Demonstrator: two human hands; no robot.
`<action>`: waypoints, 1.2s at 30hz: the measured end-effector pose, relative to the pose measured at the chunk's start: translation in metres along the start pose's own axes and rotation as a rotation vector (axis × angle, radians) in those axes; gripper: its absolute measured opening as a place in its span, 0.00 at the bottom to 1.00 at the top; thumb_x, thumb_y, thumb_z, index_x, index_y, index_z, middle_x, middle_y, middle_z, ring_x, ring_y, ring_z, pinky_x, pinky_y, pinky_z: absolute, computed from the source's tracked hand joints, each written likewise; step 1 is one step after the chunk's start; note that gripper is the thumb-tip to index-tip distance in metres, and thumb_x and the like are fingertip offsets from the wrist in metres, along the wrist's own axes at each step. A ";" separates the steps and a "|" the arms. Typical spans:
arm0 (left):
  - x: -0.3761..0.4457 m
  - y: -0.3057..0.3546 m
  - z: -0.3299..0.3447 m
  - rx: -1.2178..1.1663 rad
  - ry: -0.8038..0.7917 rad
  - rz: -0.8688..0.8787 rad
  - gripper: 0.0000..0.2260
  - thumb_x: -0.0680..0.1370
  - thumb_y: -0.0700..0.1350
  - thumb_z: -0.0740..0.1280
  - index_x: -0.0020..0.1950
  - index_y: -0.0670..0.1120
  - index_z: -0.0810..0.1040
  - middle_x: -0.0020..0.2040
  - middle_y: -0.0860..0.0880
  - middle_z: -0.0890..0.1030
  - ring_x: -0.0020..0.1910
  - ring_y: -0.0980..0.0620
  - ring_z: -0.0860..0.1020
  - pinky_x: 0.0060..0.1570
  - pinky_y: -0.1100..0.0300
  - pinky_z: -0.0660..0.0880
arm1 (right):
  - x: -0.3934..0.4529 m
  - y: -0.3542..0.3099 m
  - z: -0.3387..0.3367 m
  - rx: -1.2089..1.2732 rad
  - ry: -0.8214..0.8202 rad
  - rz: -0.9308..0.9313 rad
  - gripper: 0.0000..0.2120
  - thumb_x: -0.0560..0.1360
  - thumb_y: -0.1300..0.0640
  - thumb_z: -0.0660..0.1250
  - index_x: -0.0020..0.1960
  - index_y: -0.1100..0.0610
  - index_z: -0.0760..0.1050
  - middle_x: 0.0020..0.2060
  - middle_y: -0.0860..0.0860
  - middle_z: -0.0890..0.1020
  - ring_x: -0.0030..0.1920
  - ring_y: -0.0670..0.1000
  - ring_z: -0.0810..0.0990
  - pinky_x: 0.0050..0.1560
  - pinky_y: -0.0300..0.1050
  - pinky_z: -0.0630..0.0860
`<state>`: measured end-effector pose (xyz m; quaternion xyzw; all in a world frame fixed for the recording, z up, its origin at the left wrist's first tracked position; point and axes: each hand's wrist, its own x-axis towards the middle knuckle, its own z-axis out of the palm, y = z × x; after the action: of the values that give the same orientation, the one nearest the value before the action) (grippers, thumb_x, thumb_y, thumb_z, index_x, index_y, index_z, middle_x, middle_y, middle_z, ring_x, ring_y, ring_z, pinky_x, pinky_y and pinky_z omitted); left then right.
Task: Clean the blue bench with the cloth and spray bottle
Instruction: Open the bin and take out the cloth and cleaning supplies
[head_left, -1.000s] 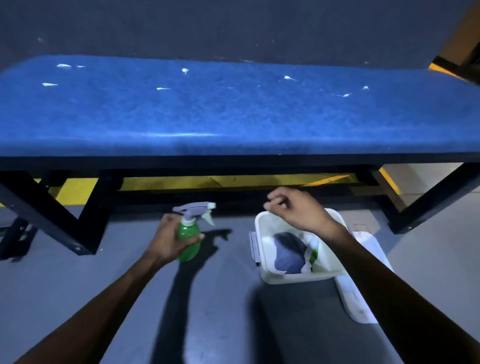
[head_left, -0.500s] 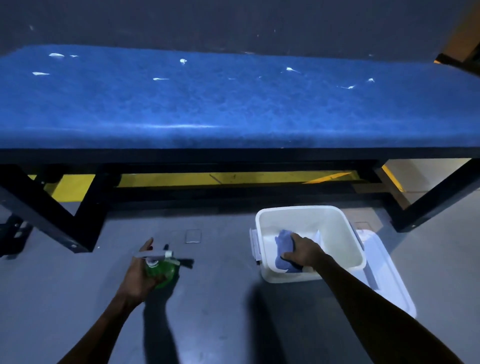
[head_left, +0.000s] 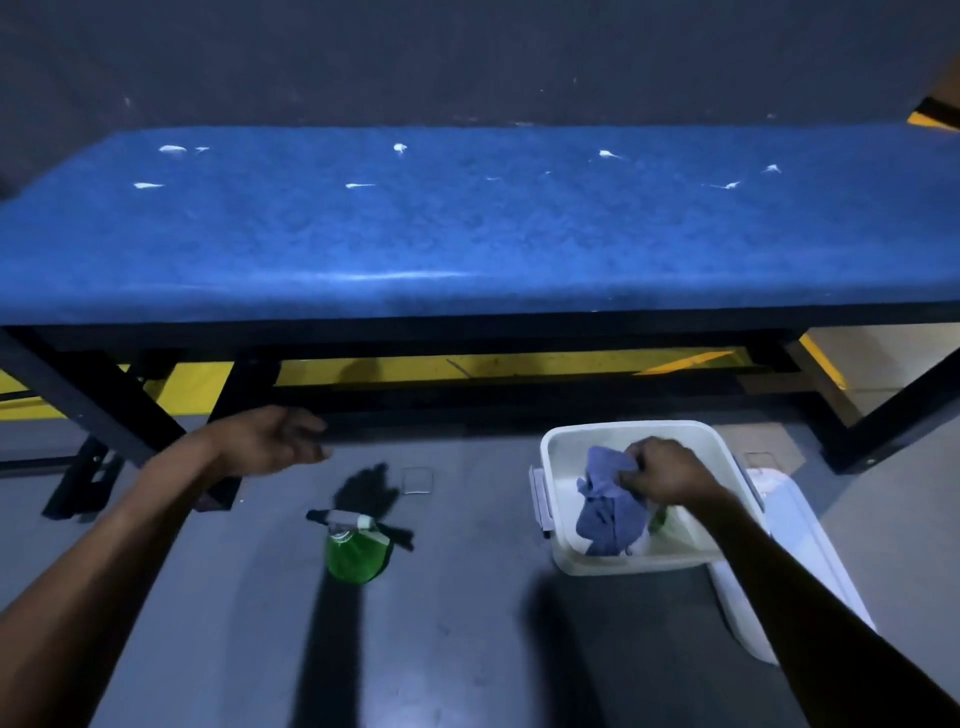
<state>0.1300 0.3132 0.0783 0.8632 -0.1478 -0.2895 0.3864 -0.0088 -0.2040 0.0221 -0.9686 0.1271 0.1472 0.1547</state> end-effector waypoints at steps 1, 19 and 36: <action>-0.009 0.040 0.013 0.075 -0.131 0.016 0.22 0.74 0.52 0.76 0.66 0.50 0.76 0.64 0.52 0.81 0.63 0.54 0.77 0.69 0.53 0.70 | -0.006 -0.009 -0.022 0.047 -0.004 -0.034 0.14 0.70 0.48 0.73 0.34 0.55 0.74 0.30 0.47 0.77 0.36 0.51 0.78 0.35 0.43 0.68; -0.011 0.167 0.149 -1.015 -0.173 0.258 0.23 0.78 0.57 0.68 0.65 0.43 0.76 0.63 0.42 0.81 0.62 0.46 0.80 0.63 0.51 0.76 | -0.080 -0.154 -0.111 0.687 0.011 -0.493 0.17 0.70 0.52 0.79 0.55 0.52 0.78 0.44 0.49 0.86 0.32 0.42 0.73 0.35 0.37 0.71; 0.056 0.032 0.184 0.169 0.109 -0.013 0.30 0.71 0.34 0.65 0.70 0.55 0.68 0.67 0.39 0.76 0.67 0.37 0.75 0.60 0.51 0.73 | -0.007 0.013 0.018 0.116 -0.282 -0.093 0.20 0.70 0.56 0.76 0.60 0.51 0.77 0.54 0.47 0.79 0.50 0.49 0.81 0.45 0.38 0.76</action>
<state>0.0607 0.1583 -0.0172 0.9081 -0.1449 -0.2309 0.3178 -0.0235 -0.2080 0.0046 -0.9326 0.0674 0.2670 0.2333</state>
